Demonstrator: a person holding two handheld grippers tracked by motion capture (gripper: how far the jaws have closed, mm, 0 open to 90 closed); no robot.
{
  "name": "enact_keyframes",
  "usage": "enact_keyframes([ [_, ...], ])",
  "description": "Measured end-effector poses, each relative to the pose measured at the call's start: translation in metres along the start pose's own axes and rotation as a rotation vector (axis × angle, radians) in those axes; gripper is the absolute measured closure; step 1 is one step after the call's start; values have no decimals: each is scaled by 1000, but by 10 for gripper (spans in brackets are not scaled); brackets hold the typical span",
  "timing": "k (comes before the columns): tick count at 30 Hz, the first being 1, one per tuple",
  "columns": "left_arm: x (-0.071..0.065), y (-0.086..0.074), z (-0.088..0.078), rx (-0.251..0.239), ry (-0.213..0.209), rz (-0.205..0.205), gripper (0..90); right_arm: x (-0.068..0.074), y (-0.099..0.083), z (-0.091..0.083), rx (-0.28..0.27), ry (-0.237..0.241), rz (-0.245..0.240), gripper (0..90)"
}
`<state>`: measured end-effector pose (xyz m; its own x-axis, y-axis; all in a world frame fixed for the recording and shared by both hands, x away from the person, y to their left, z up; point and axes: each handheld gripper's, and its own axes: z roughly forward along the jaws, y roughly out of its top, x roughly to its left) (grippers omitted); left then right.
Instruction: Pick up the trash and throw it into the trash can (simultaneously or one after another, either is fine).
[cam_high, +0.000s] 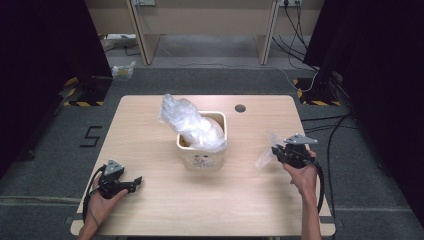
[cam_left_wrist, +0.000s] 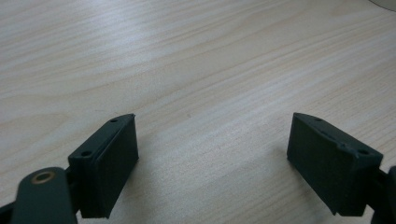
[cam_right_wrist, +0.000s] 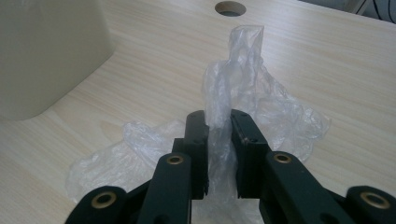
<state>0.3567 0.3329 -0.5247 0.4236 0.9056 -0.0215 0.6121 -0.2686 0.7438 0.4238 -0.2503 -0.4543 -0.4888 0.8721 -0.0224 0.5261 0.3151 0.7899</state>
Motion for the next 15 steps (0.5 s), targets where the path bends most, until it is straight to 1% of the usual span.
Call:
enact_keyframes([
  [2, 0, 0, 0, 0, 0, 0, 154, 1, 1, -1, -4, -3, 2, 784],
  [15, 0, 0, 0, 0, 0, 0, 154, 7, 14, -14, -55, 1, -22, 784],
])
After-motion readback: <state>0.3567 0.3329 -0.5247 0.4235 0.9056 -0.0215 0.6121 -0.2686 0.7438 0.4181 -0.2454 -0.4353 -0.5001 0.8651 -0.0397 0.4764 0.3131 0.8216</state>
